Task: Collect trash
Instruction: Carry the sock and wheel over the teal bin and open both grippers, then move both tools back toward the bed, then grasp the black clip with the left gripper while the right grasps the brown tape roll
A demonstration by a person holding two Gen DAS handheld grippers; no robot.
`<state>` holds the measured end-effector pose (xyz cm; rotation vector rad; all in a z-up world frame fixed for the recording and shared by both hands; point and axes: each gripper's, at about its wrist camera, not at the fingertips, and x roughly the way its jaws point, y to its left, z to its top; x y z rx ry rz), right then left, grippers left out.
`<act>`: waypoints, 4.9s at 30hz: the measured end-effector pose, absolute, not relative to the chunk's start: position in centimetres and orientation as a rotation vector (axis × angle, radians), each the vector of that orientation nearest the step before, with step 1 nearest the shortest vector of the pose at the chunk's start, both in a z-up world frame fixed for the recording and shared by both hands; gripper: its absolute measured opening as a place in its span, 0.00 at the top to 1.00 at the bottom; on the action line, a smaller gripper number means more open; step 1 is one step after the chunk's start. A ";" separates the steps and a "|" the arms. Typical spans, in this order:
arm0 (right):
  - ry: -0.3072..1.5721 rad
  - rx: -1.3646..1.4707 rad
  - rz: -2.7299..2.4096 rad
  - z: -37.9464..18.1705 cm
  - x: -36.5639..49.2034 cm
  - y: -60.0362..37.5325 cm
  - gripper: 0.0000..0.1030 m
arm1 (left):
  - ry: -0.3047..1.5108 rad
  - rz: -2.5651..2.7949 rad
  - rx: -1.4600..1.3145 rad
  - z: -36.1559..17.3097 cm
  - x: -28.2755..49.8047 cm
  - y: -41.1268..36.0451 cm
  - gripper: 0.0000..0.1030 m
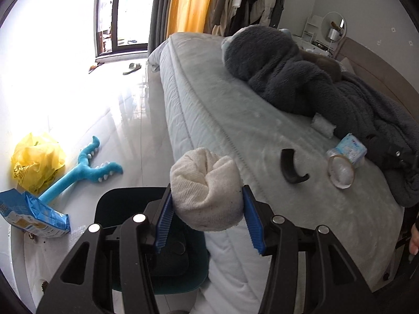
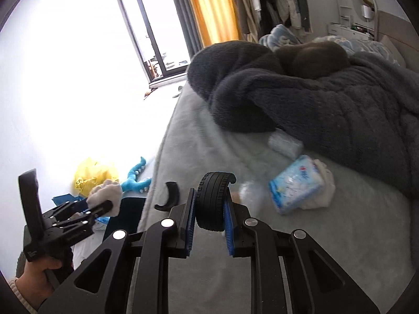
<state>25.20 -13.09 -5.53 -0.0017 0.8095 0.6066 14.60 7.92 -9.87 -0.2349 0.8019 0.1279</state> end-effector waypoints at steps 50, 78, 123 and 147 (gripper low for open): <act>1.088 -0.239 0.896 -14.5 22.5 10.4 0.81 | 1.137 0.228 -0.517 -22.9 10.4 22.7 0.21; 1.284 -0.295 0.891 -22.7 21.7 16.0 0.81 | 0.773 0.307 -0.324 -11.8 6.4 25.9 0.31; 0.914 -0.333 0.901 -9.1 18.7 6.0 0.45 | 0.522 0.165 -0.251 -3.1 7.8 18.8 0.22; 0.853 -0.405 0.650 -6.5 23.5 -9.0 0.67 | 0.599 -0.027 -0.218 -5.0 14.6 7.1 0.21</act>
